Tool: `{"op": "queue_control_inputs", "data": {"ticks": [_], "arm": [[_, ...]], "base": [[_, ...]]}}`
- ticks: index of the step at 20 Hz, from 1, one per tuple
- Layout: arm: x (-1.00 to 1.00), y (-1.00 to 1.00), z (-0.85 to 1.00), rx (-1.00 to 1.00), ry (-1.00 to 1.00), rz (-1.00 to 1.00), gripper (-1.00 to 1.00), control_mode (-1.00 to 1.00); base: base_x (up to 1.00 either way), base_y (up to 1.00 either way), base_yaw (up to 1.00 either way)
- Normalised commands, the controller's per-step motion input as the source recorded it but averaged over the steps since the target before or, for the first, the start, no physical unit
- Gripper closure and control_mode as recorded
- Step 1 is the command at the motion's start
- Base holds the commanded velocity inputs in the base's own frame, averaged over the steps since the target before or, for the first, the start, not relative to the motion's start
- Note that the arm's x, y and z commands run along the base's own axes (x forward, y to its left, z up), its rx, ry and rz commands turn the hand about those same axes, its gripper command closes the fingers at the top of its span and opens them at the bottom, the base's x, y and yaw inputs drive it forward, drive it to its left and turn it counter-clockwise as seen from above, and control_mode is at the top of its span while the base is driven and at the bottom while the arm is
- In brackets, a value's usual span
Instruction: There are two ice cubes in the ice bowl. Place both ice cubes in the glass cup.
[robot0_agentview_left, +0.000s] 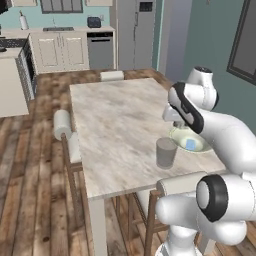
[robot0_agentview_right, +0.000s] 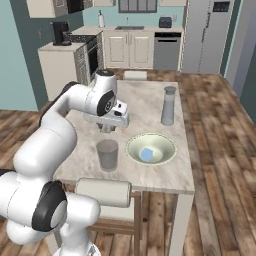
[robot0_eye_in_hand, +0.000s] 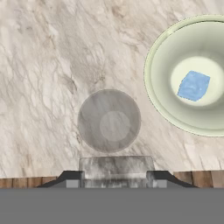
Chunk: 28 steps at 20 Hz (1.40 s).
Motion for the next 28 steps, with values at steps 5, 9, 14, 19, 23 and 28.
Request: {"op": "queue_control_inputs", "data": {"ticks": [5, 9, 14, 19, 23, 28], "arm": [[0.01, 0.05, -0.33, -0.06, 0.02, 0.00, 1.00, -1.00], [0.00, 0.00, -0.28, 0.05, -0.01, 0.00, 1.00, -1.00], [0.04, 0.01, -0.16, 0.02, 0.04, 0.00, 1.00, -1.00], [0.20, 0.12, -0.16, -0.07, 0.00, 0.00, 1.00, -1.00], [0.22, 0.09, -0.13, -0.13, 0.00, 0.00, 1.00, -1.00], [0.03, 0.02, -0.08, -0.02, 0.00, 0.00, 1.00, -1.00]], "base": [[0.00, 0.00, 0.00], [0.00, 0.00, 0.00], [0.00, 0.00, 0.00], [0.00, 0.00, 0.00], [0.00, 0.00, 0.00], [0.00, 0.00, 0.00]]}}
